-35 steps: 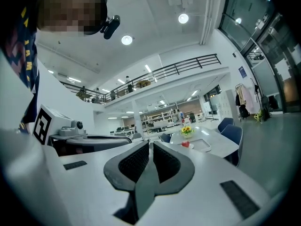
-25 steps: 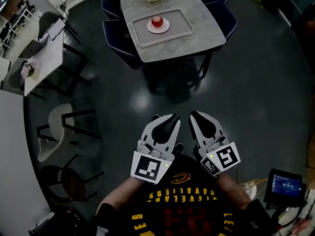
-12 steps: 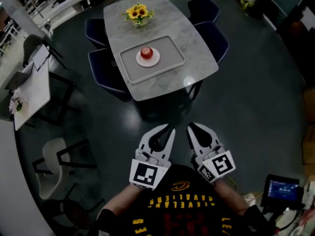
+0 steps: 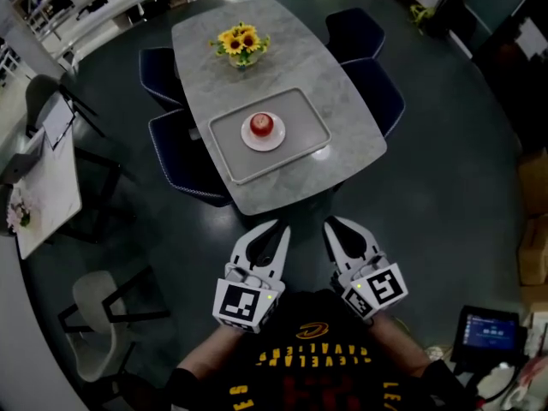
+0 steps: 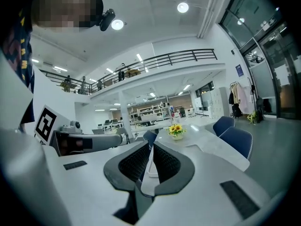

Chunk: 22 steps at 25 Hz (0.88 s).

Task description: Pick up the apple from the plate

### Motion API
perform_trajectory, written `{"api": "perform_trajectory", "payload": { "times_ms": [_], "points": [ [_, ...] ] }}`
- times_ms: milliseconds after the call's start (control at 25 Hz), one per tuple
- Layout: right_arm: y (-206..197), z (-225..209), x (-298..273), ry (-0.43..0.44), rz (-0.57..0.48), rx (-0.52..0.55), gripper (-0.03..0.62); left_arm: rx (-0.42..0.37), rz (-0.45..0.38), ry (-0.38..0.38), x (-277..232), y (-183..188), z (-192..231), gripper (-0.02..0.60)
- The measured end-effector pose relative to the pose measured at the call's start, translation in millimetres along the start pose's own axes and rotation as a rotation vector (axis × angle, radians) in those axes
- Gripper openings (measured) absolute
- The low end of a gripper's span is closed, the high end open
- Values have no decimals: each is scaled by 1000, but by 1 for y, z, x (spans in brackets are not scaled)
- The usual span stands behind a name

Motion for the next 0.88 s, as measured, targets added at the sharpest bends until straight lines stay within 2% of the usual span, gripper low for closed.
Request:
{"api": "perform_trajectory", "payload": {
  "times_ms": [200,440,720,880],
  "points": [
    [2,-33,-26,-43,26,-13,34,9,7,86,-17,7,59,38],
    [1,-79,-60,-35,84,8,34,-16,23,159,-40,3,115,38],
    [5,-139,-117,77,136,46,34,-29,70,253,-80,-2,148,38],
    [-2,-165,-143,167,172,47,34,0,79,324,-97,-9,160,38]
  ]
}}
Point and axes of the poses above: the fingertips, and each gripper's own axes: x backward along the fingers, z to its left, y out of its top, the point moved 4 cm from there along x, backward along the fingers, and after that the axes turned 6 degrees about y, right-handed, at the moved point
